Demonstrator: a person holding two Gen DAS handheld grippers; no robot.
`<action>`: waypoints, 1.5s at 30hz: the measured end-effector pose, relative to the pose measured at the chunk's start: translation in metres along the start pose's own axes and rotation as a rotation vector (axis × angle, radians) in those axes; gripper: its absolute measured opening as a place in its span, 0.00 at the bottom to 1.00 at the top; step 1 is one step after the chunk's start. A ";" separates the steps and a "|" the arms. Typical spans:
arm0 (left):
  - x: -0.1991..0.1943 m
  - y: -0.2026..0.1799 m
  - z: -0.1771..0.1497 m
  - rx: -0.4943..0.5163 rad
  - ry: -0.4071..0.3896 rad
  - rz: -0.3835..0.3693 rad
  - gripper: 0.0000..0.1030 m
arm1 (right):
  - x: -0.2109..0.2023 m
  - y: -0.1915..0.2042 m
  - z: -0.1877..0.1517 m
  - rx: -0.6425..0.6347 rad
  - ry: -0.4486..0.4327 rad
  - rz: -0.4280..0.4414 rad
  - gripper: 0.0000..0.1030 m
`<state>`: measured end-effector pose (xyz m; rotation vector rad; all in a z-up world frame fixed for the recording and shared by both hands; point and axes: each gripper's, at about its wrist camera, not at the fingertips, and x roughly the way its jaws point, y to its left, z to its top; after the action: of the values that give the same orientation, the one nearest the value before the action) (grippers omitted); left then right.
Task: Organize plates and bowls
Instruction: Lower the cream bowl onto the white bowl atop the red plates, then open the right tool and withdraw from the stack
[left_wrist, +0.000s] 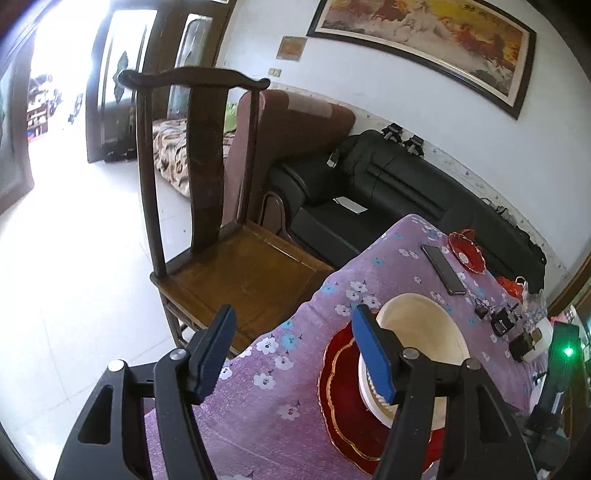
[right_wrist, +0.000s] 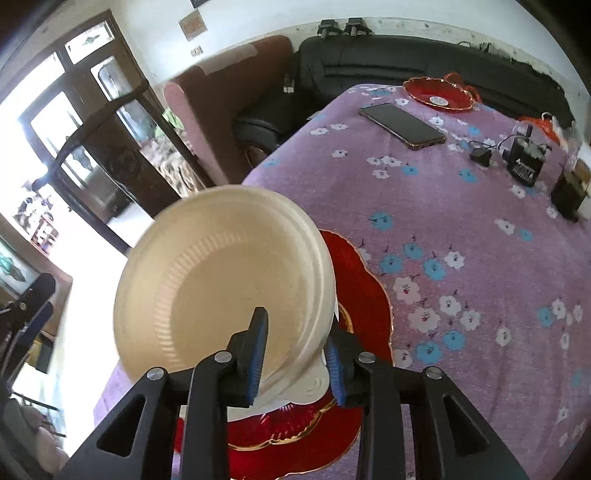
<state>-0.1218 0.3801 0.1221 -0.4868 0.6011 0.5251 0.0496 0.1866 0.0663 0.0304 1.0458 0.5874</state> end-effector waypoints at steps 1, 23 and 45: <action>-0.002 0.001 -0.001 0.004 -0.003 0.000 0.67 | -0.002 -0.001 -0.001 0.009 -0.007 0.009 0.46; -0.067 -0.091 -0.062 0.393 -0.164 0.113 0.69 | -0.111 -0.060 -0.079 0.184 -0.239 0.011 0.57; -0.102 -0.177 -0.118 0.573 -0.079 -0.018 0.77 | -0.186 -0.121 -0.127 0.168 -0.387 -0.079 0.64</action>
<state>-0.1364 0.1470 0.1499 0.0703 0.6389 0.3314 -0.0682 -0.0348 0.1149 0.2401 0.7134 0.3995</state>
